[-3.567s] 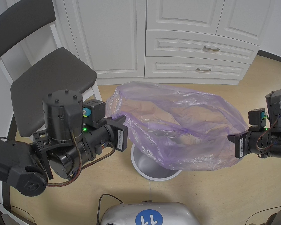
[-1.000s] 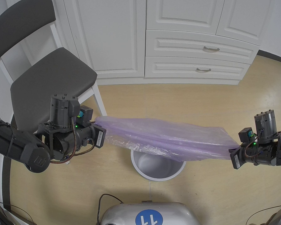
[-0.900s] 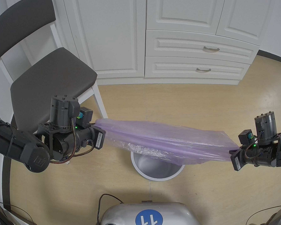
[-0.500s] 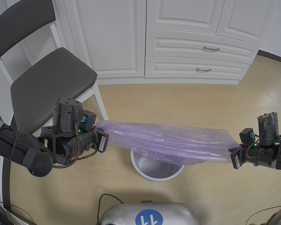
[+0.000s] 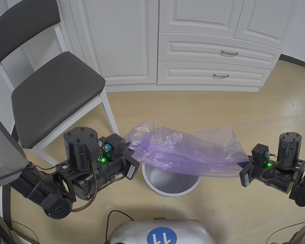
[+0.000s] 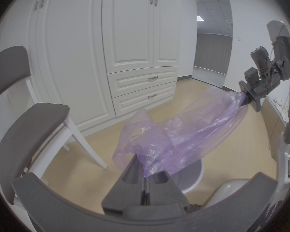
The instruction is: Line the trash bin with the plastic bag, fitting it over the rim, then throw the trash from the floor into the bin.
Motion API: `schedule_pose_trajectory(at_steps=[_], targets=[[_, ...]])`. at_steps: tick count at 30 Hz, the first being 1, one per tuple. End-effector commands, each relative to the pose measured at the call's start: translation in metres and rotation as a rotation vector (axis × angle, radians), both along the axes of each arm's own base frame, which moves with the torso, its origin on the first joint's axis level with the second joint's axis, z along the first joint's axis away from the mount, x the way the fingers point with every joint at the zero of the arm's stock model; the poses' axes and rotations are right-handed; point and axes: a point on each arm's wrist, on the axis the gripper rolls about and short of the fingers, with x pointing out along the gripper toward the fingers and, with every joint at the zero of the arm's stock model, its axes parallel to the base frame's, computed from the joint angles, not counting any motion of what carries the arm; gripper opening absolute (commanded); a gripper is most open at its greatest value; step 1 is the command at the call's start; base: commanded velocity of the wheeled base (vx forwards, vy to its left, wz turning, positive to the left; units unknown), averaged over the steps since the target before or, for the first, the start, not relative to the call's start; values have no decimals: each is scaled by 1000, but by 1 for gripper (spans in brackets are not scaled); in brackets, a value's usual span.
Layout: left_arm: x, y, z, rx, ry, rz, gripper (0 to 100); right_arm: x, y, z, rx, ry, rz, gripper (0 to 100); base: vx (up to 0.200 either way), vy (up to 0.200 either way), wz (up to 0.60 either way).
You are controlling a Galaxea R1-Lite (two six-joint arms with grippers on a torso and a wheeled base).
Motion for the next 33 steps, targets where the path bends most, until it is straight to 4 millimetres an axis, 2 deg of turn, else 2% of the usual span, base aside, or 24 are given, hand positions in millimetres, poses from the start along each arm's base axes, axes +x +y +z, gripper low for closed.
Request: schedule_pose_trajectory(at_steps=[1,3,4,6,13,17,18,21,28,33], targets=[[-15,-16,-16,26,35,-80,0,2,34,-27,103,83,77,0,0,0,0],[-17,-18,-16,26,36,-87,0,2,39,-28,130,85,85,0,0,0,0],[-26,-22,-19,33,48,-115,0,3,51,-33,190,98,101,0,0,0,0],[-30,-27,-20,35,52,-134,0,5,56,-40,203,121,104,0,0,0,0],[-26,-35,-29,12,91,-137,0,13,61,-57,190,159,91,0,0,0,0],[-20,-46,-36,-42,108,-144,0,16,59,-60,187,166,80,0,0,0,0],[-16,-56,-44,-94,109,-148,0,20,57,-64,186,178,63,0,0,0,0],[-8,-64,-52,-143,82,-149,0,23,58,-66,201,185,50,0,0,0,0],[0,-80,-61,-252,66,-157,0,40,44,-73,210,195,-24,0,0,0,0],[2,-83,-62,-283,84,-153,0,54,34,-79,208,195,-77,0,0,0,0]])
